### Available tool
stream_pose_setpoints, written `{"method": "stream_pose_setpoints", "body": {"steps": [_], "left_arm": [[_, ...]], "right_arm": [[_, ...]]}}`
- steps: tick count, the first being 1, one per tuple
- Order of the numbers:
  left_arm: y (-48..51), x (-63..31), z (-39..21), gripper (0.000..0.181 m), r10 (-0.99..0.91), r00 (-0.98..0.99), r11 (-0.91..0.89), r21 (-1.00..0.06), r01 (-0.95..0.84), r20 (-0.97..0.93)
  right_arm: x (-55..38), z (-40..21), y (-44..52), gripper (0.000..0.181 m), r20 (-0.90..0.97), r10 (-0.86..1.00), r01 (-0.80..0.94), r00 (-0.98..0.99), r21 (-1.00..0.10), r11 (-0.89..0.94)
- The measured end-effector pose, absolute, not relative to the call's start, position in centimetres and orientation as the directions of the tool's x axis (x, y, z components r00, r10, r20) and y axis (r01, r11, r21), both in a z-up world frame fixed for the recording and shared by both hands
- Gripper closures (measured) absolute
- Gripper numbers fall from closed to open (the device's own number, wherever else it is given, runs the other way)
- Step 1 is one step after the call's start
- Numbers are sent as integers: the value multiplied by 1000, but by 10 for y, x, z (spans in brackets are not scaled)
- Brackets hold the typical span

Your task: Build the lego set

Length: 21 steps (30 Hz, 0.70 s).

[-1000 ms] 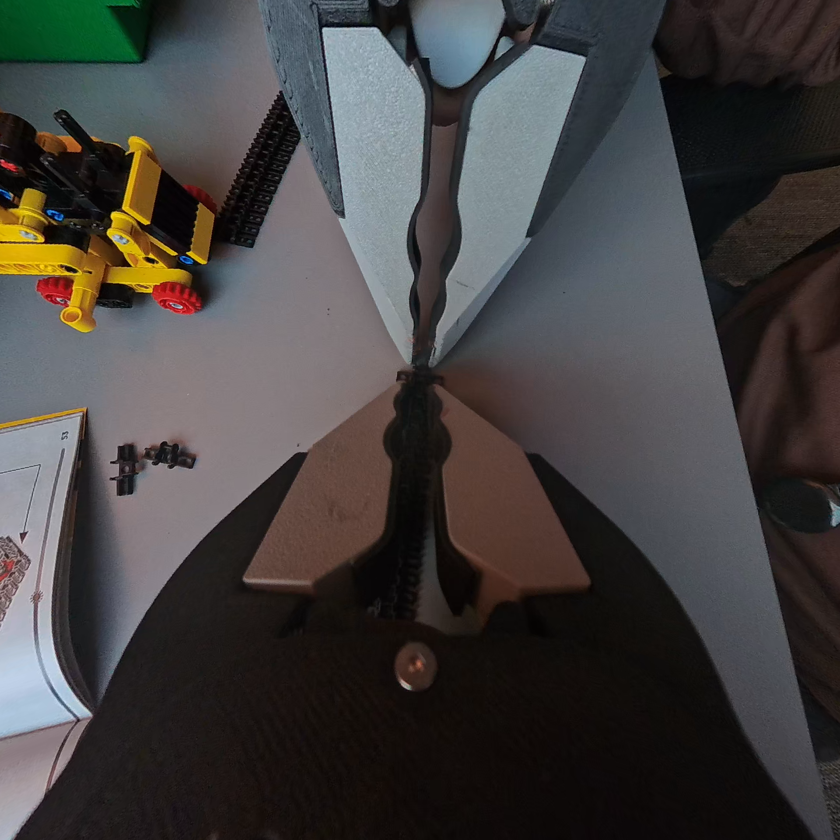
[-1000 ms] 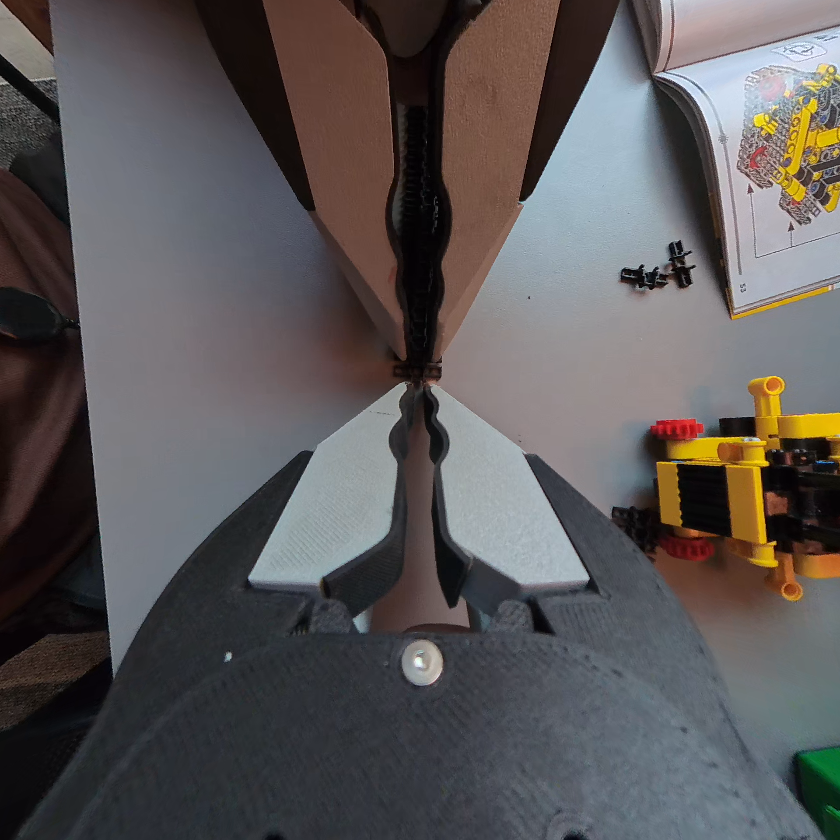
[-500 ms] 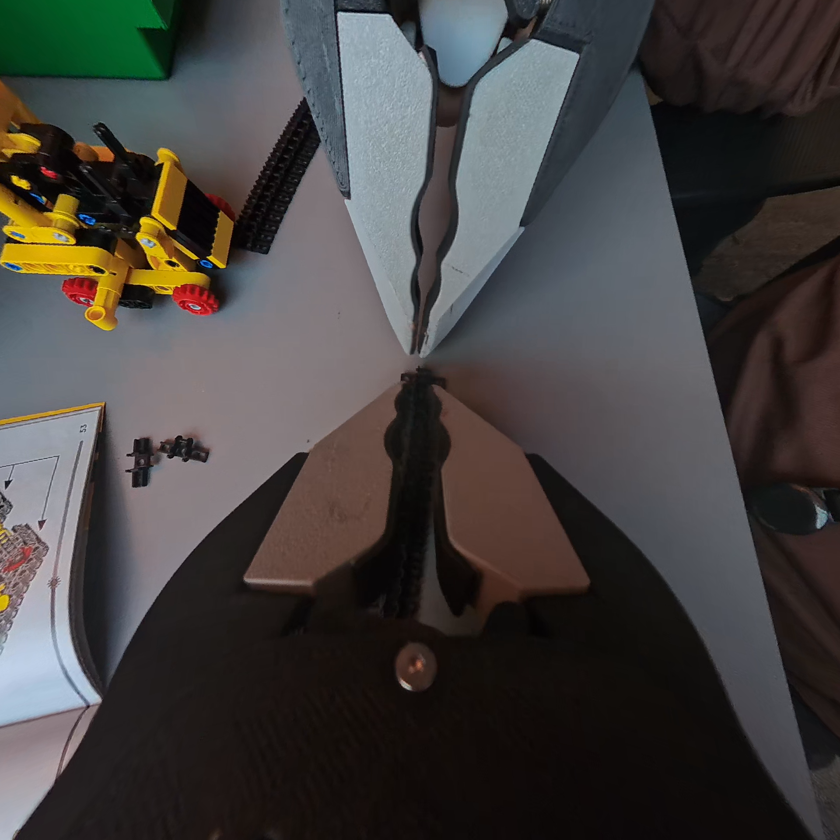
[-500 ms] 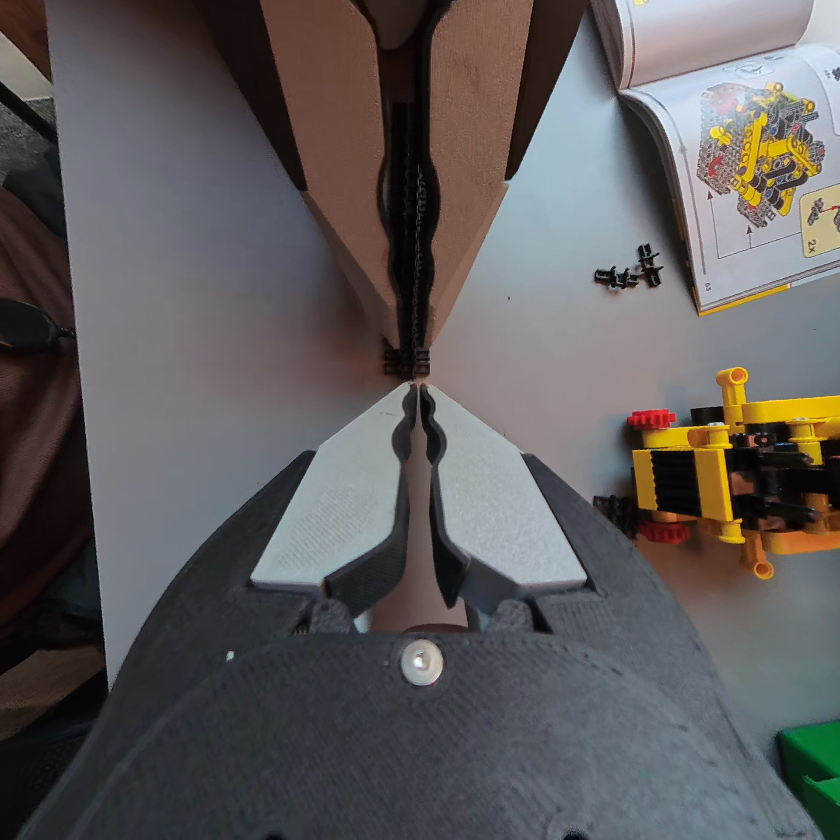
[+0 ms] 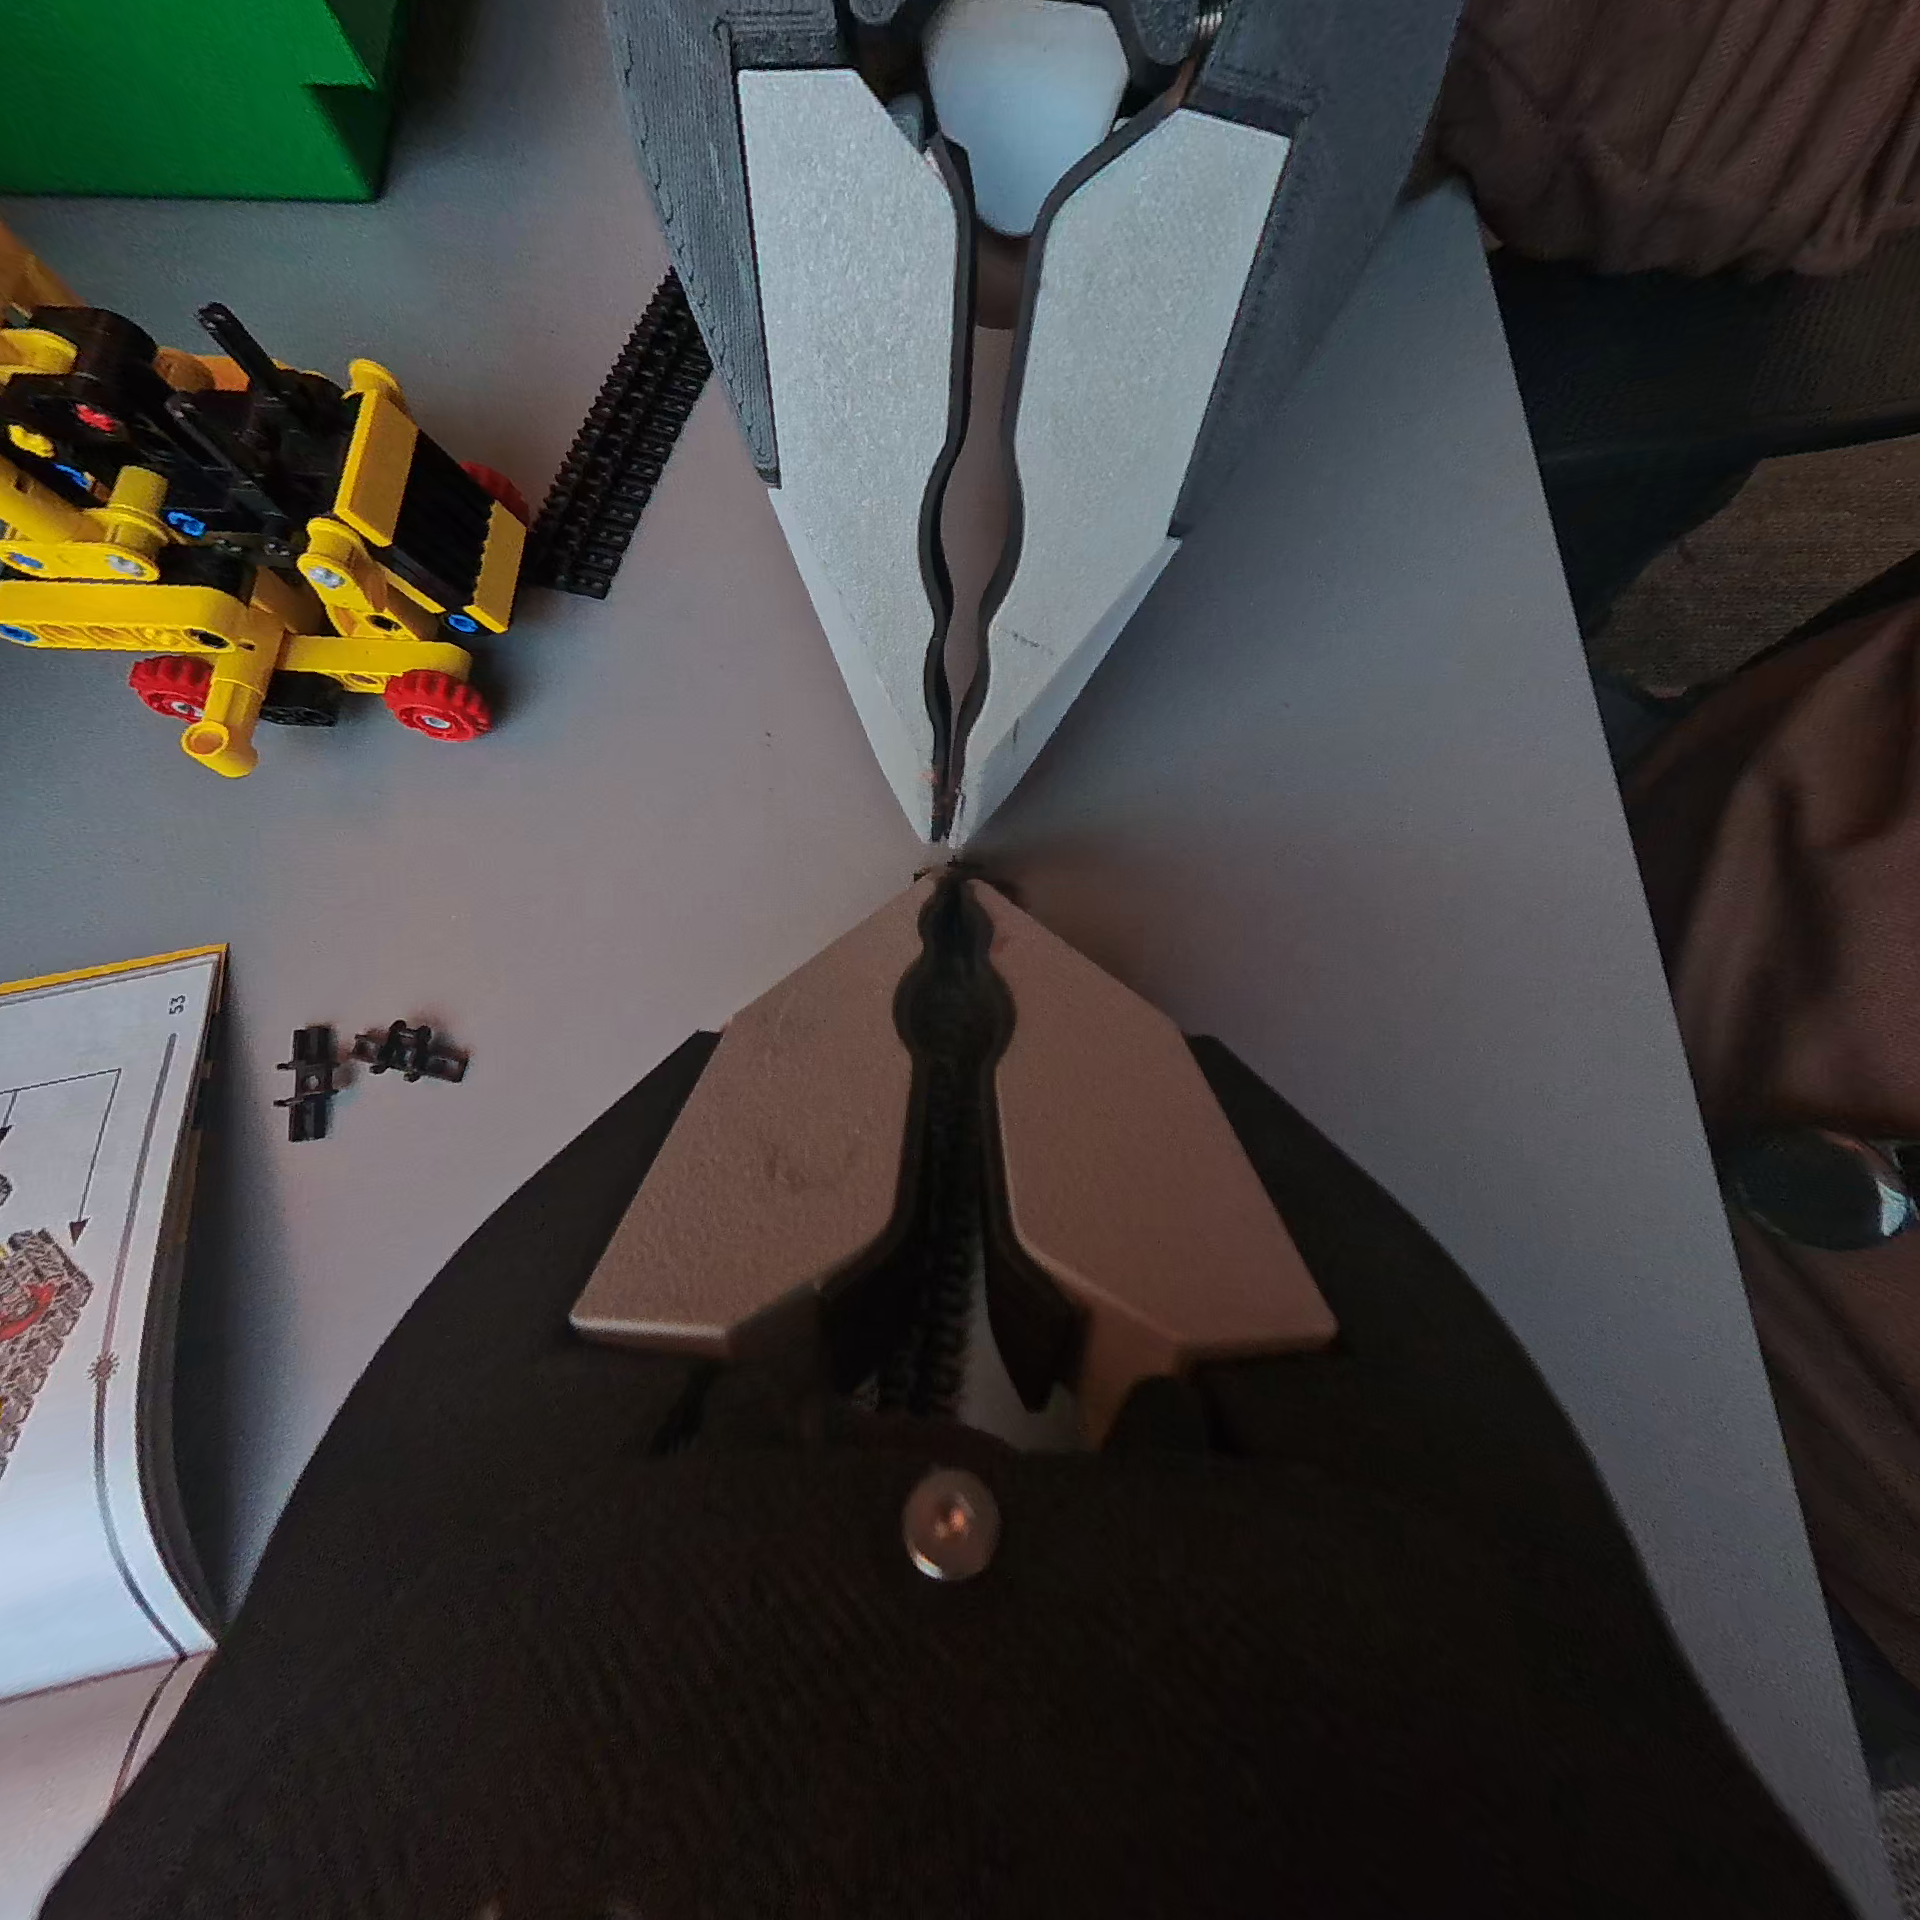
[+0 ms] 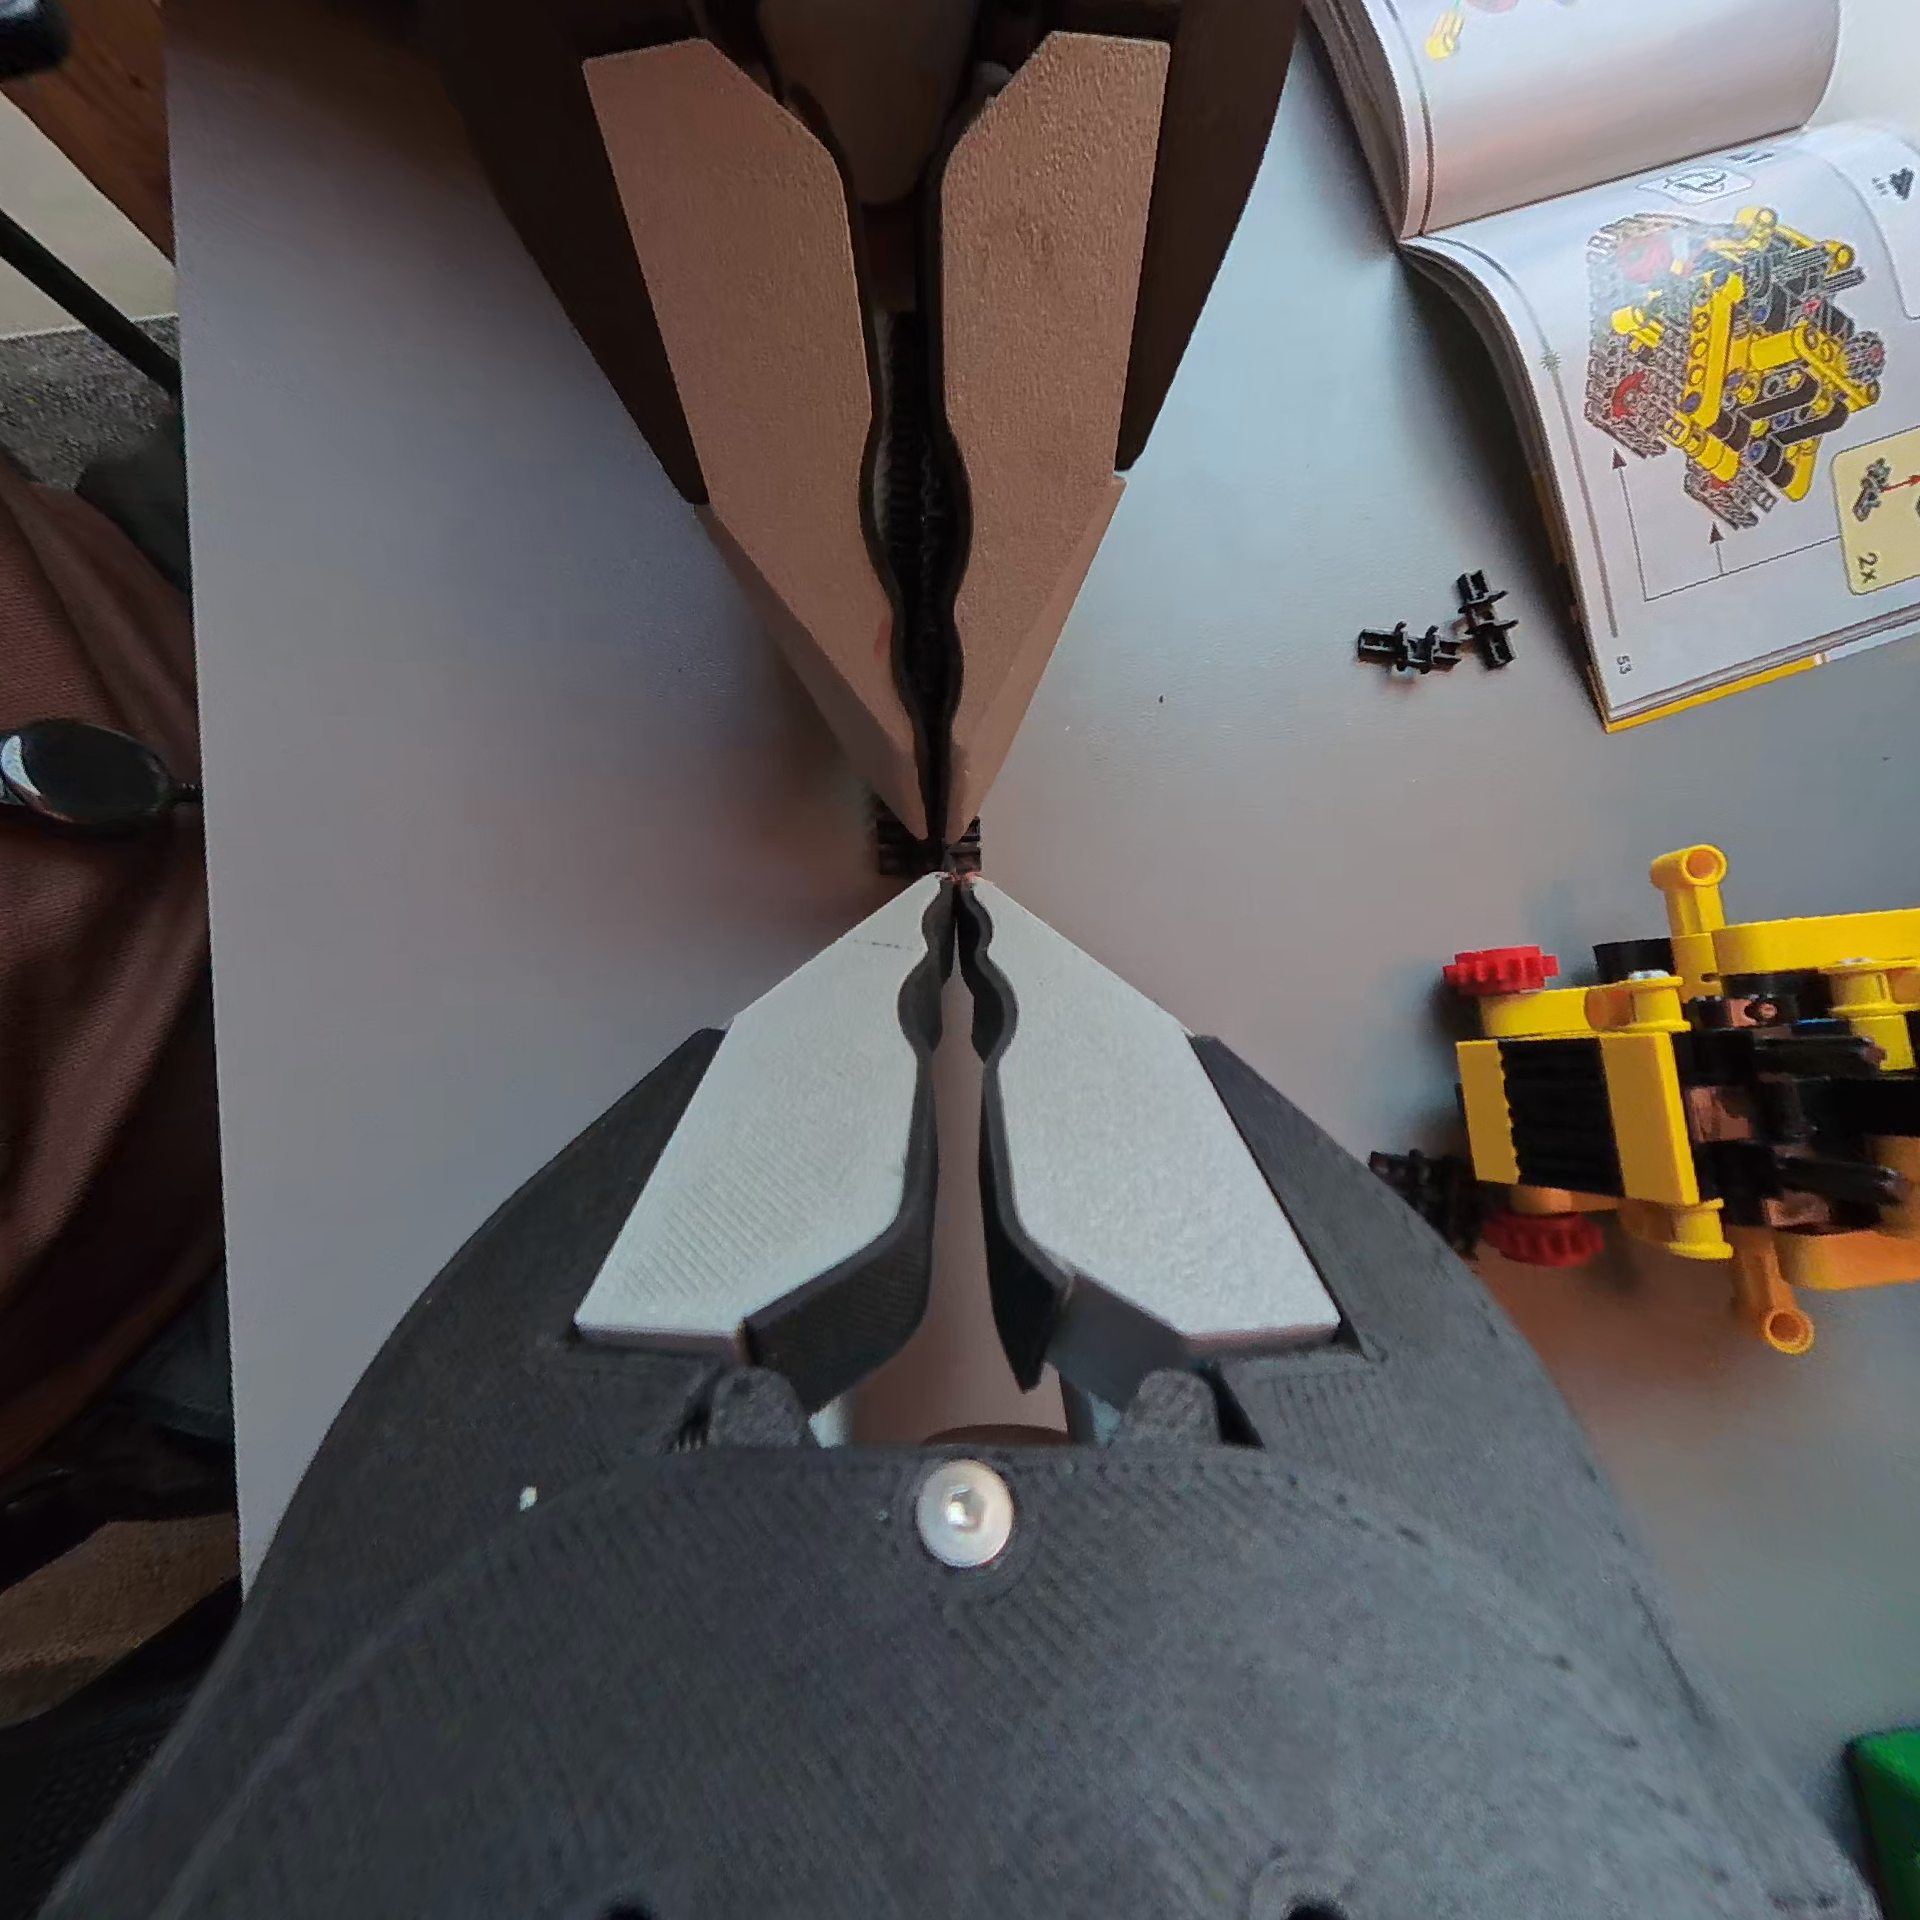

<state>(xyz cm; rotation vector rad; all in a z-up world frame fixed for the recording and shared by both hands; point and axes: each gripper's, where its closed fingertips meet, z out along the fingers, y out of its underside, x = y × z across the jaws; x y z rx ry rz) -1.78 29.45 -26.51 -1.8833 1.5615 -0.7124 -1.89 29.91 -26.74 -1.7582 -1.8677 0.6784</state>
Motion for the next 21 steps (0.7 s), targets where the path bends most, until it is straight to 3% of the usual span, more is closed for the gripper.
{"method": "stream_pose_setpoints", "body": {"steps": [21], "left_arm": [[294, -16, -270, 181, -989, 146, -93, -694, -714, -18]], "right_arm": [[-20, -272, 297, 181, 9, 997, 766, -73, -639, 62]]}}
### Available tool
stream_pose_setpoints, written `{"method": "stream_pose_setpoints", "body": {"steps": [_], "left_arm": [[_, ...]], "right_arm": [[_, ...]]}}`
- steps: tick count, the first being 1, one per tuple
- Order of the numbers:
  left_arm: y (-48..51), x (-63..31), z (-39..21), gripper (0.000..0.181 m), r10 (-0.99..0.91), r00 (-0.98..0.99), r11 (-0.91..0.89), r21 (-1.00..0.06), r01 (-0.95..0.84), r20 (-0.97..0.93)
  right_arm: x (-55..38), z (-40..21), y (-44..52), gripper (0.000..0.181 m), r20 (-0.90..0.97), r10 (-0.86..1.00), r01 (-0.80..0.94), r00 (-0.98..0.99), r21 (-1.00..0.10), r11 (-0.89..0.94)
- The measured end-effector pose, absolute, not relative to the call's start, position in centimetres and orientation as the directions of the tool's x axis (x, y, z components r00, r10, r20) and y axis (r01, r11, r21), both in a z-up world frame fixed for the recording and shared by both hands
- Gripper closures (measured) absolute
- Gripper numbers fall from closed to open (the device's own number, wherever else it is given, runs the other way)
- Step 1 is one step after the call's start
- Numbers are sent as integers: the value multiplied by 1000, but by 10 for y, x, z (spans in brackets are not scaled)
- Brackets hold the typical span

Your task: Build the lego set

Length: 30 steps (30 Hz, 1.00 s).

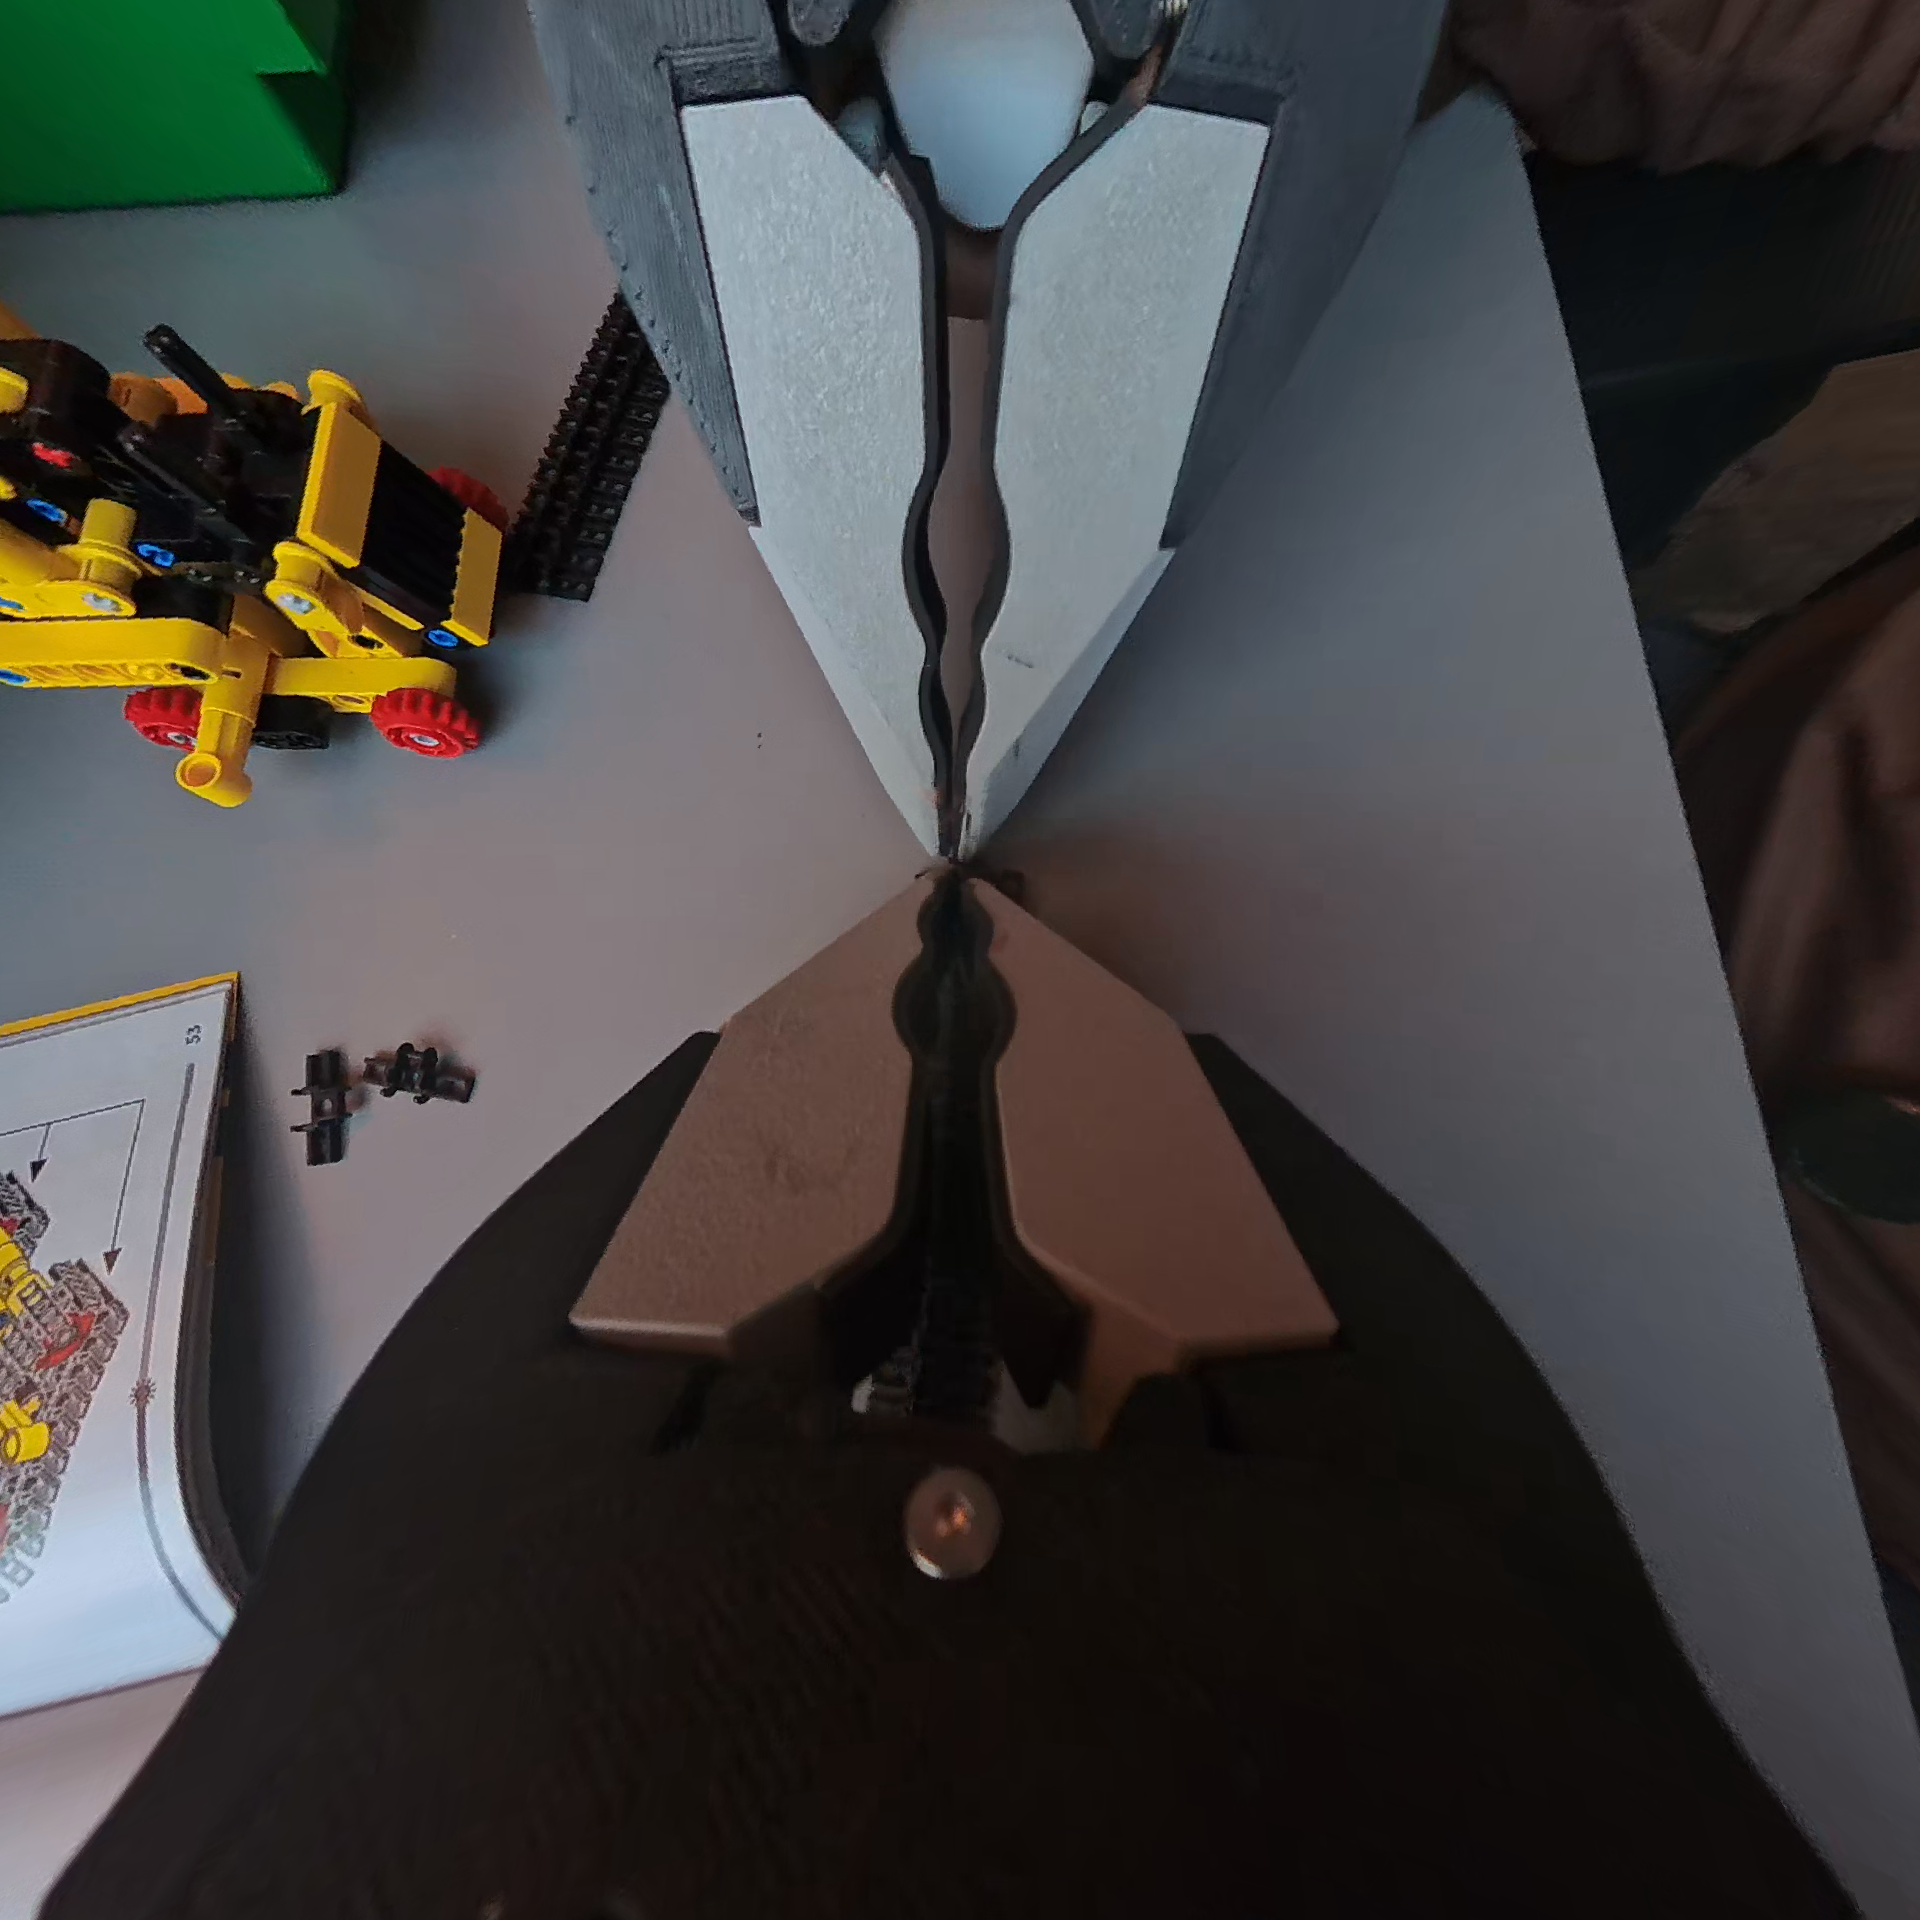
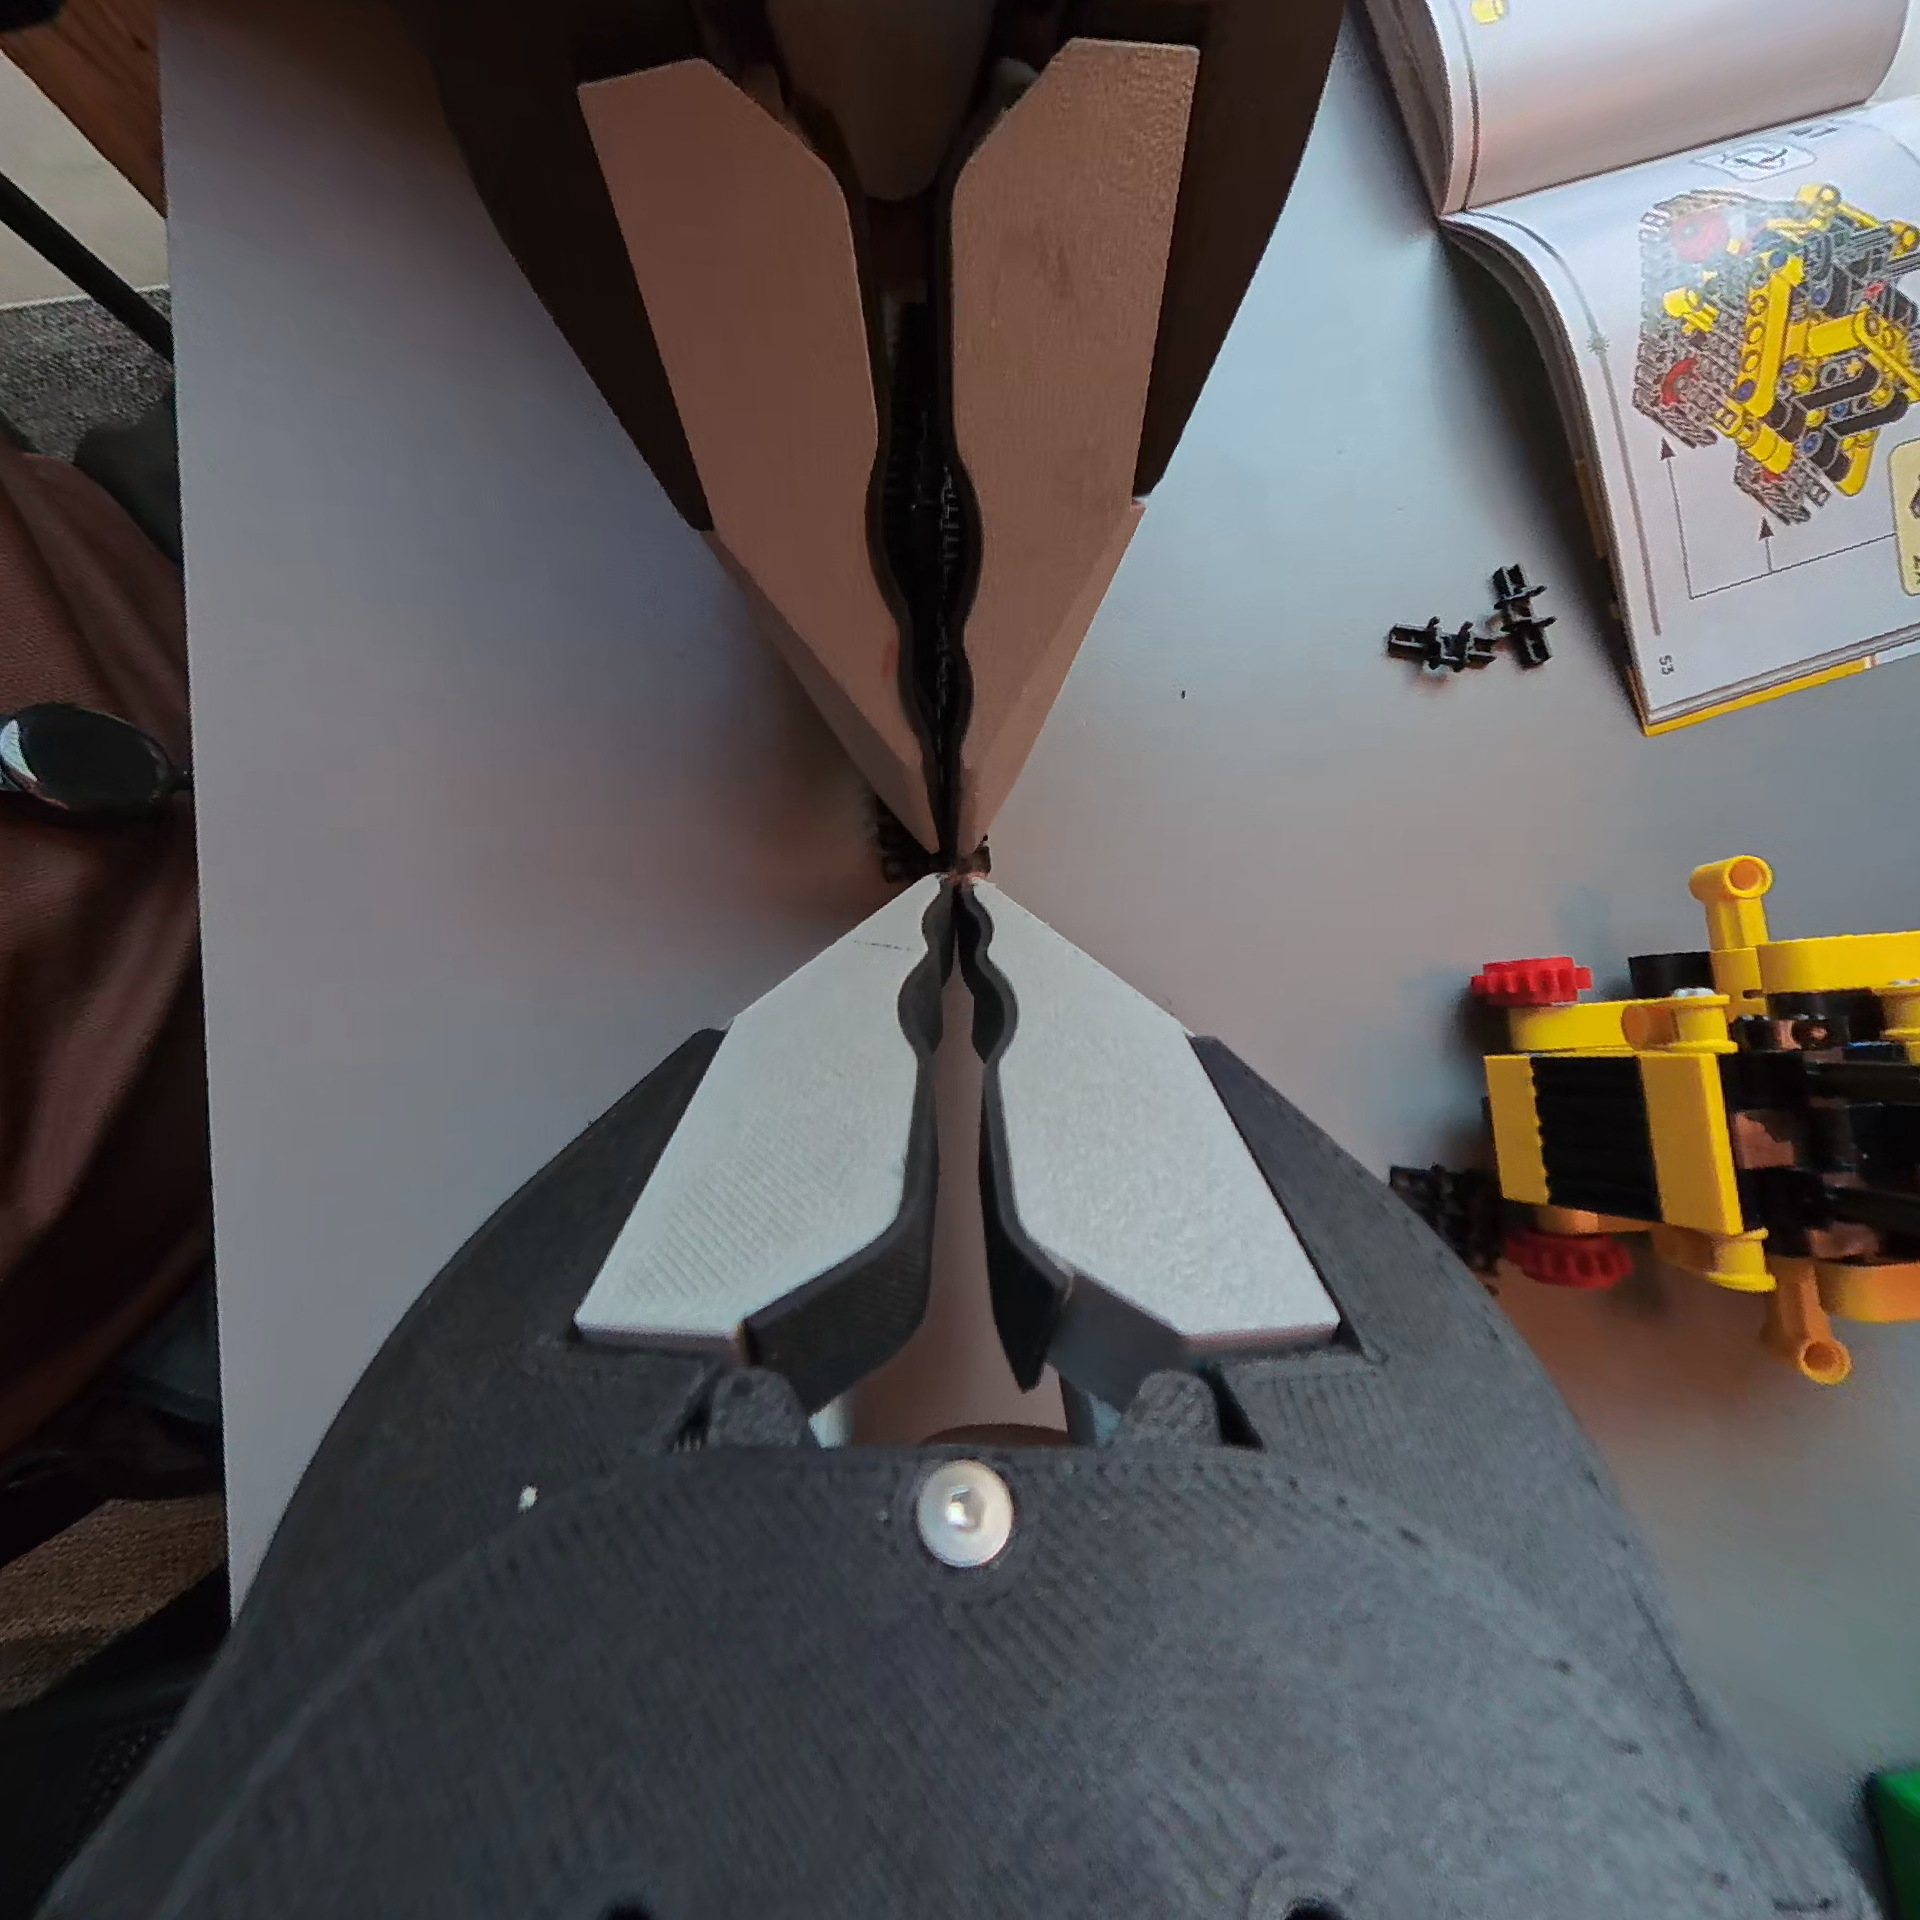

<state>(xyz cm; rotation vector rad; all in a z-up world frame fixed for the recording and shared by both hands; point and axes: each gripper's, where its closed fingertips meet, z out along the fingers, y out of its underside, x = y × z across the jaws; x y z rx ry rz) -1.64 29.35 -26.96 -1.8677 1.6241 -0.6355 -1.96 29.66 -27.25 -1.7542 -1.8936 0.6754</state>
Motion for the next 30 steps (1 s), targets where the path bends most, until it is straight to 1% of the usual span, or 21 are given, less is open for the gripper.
{"method": "stream_pose_setpoints", "body": {"steps": [13, 18, 23, 27, 30], "left_arm": [[292, -16, -271, 181, -986, 118, -22, -618, -786, -114], [292, -16, -272, 181, -985, 118, -23, -585, -811, -126], [293, -17, -272, 181, -975, 98, 20, -519, -855, -200], [293, -17, -273, 181, -962, 84, 54, -483, -874, -258], [293, -17, -273, 181, -963, 87, 48, -480, -876, -255]], "right_arm": [[-21, -272, 295, 181, -12, 997, 761, -76, -647, 50], [-21, -273, 294, 181, -28, 998, 757, -62, -653, 29], [-21, -272, 294, 181, 4, 999, 748, -52, -663, 41], [-20, -272, 295, 181, 35, 999, 730, -37, -681, 51], [-19, -266, 295, 181, 2, 1000, 700, -29, -714, 21]]}}
